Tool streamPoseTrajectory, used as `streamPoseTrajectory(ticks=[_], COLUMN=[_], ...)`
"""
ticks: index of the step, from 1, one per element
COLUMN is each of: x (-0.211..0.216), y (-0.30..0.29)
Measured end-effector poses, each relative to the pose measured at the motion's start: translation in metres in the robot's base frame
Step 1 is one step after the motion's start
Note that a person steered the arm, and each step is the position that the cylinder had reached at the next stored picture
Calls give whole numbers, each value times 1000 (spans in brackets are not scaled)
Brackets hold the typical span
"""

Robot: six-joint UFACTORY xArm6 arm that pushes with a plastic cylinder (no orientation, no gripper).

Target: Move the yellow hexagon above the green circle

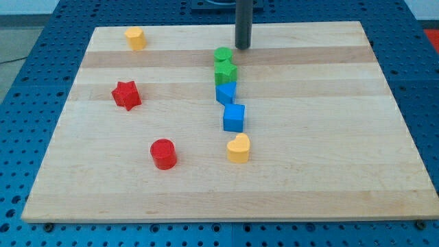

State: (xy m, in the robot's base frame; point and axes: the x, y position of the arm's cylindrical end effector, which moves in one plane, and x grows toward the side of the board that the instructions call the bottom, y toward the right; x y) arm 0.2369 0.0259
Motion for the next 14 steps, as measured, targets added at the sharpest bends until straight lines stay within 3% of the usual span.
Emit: streamPoseTrajectory(ticks=[1, 2, 3, 4, 5, 6, 8, 9, 10, 11, 12, 14], x=[-44, -40, 27, 35, -7, -10, 3, -33, -32, -2, -38, -19], y=[-48, -129, -180, -234, -263, -264, -159, -180, -147, -129, -165, -188])
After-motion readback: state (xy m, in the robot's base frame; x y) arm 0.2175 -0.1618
